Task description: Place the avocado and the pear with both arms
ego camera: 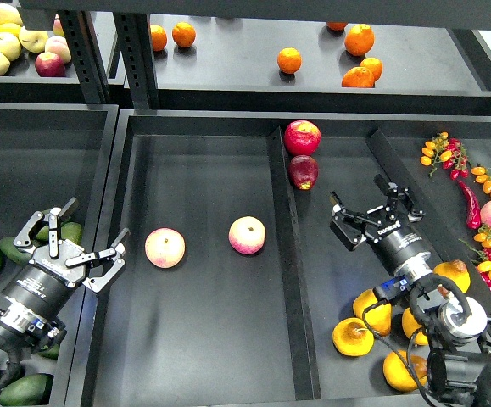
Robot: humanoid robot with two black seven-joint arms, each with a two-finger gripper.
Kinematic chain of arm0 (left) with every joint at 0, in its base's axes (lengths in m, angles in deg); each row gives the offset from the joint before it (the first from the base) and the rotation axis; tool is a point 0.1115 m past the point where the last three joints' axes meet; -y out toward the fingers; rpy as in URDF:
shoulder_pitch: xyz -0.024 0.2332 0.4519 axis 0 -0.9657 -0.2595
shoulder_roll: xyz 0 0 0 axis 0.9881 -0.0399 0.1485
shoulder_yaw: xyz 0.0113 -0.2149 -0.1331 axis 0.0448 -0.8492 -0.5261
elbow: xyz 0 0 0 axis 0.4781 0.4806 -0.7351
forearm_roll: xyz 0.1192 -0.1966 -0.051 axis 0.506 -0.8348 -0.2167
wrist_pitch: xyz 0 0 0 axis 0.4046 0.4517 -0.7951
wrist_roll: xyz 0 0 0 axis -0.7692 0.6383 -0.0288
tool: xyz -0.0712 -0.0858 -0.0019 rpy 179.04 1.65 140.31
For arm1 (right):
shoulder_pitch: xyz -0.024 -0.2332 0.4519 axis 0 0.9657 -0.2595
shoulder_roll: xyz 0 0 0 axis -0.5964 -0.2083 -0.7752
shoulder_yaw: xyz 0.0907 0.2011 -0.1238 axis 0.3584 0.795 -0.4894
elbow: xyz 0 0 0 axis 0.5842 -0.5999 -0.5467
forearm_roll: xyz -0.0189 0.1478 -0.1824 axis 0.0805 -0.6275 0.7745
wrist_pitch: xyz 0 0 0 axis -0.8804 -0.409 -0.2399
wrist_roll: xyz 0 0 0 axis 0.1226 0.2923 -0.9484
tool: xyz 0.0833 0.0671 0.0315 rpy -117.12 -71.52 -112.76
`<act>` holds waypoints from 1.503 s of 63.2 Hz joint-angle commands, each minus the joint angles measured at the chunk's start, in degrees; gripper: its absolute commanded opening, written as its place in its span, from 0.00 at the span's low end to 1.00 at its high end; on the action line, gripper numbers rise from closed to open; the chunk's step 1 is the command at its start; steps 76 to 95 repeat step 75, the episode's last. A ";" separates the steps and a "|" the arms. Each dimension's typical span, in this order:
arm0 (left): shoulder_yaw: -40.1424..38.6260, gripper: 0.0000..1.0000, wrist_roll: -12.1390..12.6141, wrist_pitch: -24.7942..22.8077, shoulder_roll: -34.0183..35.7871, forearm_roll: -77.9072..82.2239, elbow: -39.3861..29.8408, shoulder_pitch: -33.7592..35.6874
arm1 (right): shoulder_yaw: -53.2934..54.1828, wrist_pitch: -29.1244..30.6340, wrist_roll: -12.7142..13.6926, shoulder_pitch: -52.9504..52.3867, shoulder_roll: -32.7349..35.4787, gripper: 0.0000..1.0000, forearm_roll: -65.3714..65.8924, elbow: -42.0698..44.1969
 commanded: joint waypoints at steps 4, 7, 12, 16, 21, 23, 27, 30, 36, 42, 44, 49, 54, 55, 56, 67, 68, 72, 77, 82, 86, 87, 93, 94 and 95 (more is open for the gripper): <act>1.00 0.99 0.00 0.00 0.00 -0.23 2.37 0.18 | -3.20 7.25 -3.74 4.94 0.00 1.00 -0.23 -1.82; 1.26 1.00 0.00 0.00 0.00 -0.58 2.02 0.44 | -3.38 8.45 -4.00 6.08 0.00 1.00 -0.41 -3.40; 1.26 0.99 0.00 0.00 0.00 -1.98 1.14 1.40 | -3.64 8.45 -4.00 7.67 0.00 1.00 -1.28 -6.57; 0.83 0.99 0.00 0.00 0.00 -2.78 -1.40 1.58 | -4.34 8.45 -4.18 9.42 0.00 1.00 -3.04 -10.78; 0.47 0.99 0.00 0.00 0.00 -2.78 -4.66 1.49 | -4.88 6.91 -5.59 11.36 0.00 1.00 -4.71 -15.80; 0.47 0.99 0.00 0.00 0.00 -2.78 -5.98 1.49 | -4.96 5.15 -6.29 12.33 0.00 1.00 -5.24 -18.34; 0.47 0.99 0.00 0.00 0.00 -2.78 -8.18 1.49 | -4.96 1.99 -6.73 13.73 0.00 1.00 -5.68 -23.18; 0.47 0.99 0.00 0.00 0.00 -2.78 -9.84 1.49 | -5.05 0.49 -6.73 14.61 0.00 1.00 -5.68 -26.43; 0.39 0.99 0.00 0.00 0.00 -2.78 -12.57 1.49 | -4.96 -0.39 -6.82 15.58 0.00 1.00 -5.42 -27.58; 0.47 1.00 0.00 0.00 0.00 -2.87 -13.45 0.88 | -4.35 -0.56 -6.73 16.46 0.00 1.00 -5.33 -27.49; 0.12 0.99 0.00 0.00 0.00 -2.78 -13.37 0.70 | -4.52 -0.56 -6.73 16.98 0.00 1.00 -5.42 -27.49; 0.12 0.99 0.00 0.00 0.00 -2.78 -13.37 -0.17 | -4.96 -0.56 -6.73 17.78 0.00 1.00 -5.59 -27.49; 0.82 0.99 0.00 0.00 0.00 -2.78 -13.37 -0.18 | -4.96 -0.56 -6.73 17.78 0.00 1.00 -5.59 -27.49; 0.91 0.99 0.00 0.00 0.00 -2.78 -13.37 -0.18 | -4.96 -0.56 -6.73 17.78 0.00 1.00 -5.59 -27.49; 0.91 0.99 0.00 0.00 0.00 -2.78 -13.37 -0.18 | -4.96 -0.56 -6.73 17.78 0.00 1.00 -5.59 -27.49; 1.26 0.99 0.00 0.00 0.00 -2.78 -13.37 -0.18 | -4.88 -0.56 -6.73 17.69 0.00 1.00 -5.59 -27.49; 1.53 0.99 0.00 0.00 0.00 -2.78 -13.37 -0.18 | -4.88 -0.56 -6.64 17.69 0.00 1.00 -5.68 -27.49; 1.79 0.99 0.00 0.00 0.00 -2.78 -13.37 -0.18 | -4.88 -0.65 -6.64 17.69 0.00 1.00 -5.68 -27.49; 1.79 0.99 0.00 0.00 0.00 -2.78 -13.37 -0.18 | -4.79 -0.65 -6.55 17.69 0.00 1.00 -5.68 -27.49; 1.79 0.99 0.00 0.00 0.00 -2.78 -13.37 -0.18 | -4.79 -0.65 -6.55 17.69 0.00 1.00 -5.68 -27.49; 1.79 0.99 0.00 0.00 0.00 -2.78 -13.37 -0.18 | -4.79 -0.65 -6.55 17.69 0.00 1.00 -5.68 -27.49; 1.79 0.99 0.00 0.00 0.00 -2.78 -13.37 -0.18 | -4.79 -0.65 -6.55 17.69 0.00 1.00 -5.68 -27.49; 1.79 0.99 0.00 0.00 0.00 -2.78 -13.37 -0.18 | -4.79 -0.65 -6.55 17.69 0.00 1.00 -5.68 -27.49; 1.79 0.99 0.00 0.00 0.00 -2.78 -13.37 -0.18 | -4.79 -0.65 -6.55 17.69 0.00 1.00 -5.68 -27.49; 1.79 0.99 0.00 0.00 0.00 -2.78 -13.37 -0.18 | -4.79 -0.65 -6.55 17.69 0.00 1.00 -5.68 -27.49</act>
